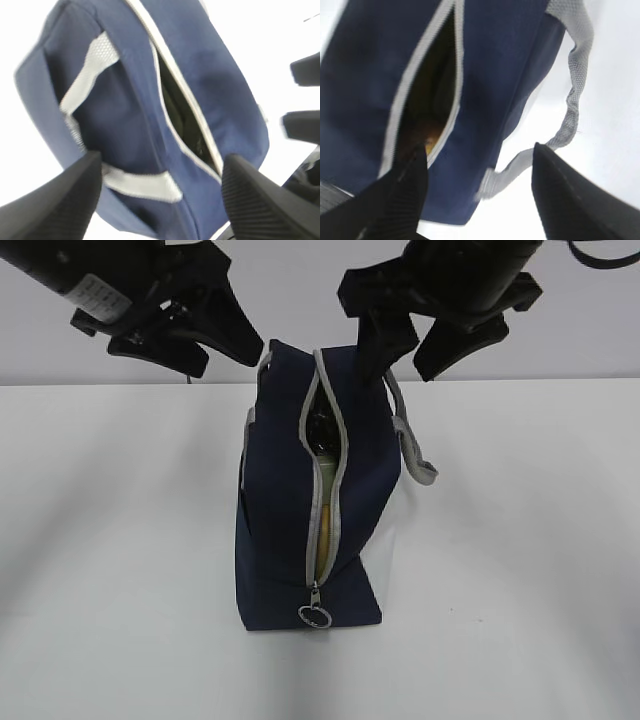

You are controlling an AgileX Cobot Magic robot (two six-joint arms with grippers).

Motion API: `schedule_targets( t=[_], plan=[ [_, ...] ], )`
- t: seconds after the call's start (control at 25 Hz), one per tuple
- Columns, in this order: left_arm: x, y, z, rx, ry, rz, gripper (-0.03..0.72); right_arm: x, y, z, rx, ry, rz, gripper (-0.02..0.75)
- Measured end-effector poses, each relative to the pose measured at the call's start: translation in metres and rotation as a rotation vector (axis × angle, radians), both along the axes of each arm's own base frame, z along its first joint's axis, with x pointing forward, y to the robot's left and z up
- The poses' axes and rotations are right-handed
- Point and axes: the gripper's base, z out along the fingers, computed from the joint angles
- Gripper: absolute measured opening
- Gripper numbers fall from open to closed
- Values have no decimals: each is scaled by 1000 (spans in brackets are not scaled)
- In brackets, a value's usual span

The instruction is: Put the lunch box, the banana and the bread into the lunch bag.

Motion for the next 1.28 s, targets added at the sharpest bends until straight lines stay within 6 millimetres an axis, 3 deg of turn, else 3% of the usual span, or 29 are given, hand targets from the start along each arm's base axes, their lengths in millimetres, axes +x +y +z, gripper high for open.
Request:
schedule_targets(
  t=[0.08, 0.2, 0.52, 0.72, 1.08, 1.28],
  plan=[
    [-6, 4, 8, 22, -29, -10, 498, -12, -4, 8, 30, -34, 3, 482],
    [-17, 8, 10, 41, -43, -27, 497, -31, -11, 4, 56, -50, 26, 482],
    [-50, 21, -1, 69, -31, -47, 497, -96, -29, -35, 166, -68, 149, 482],
    [-71, 29, 7, 71, -84, -69, 497, -130, -35, -66, 234, -83, 297, 482],
    [-88, 35, 6, 76, -90, -83, 496, -167, -32, -125, 389, -171, 581, 483],
    [-88, 35, 6, 77, -88, -83, 496, -173, -35, -136, 388, -180, 592, 484]
  ],
)
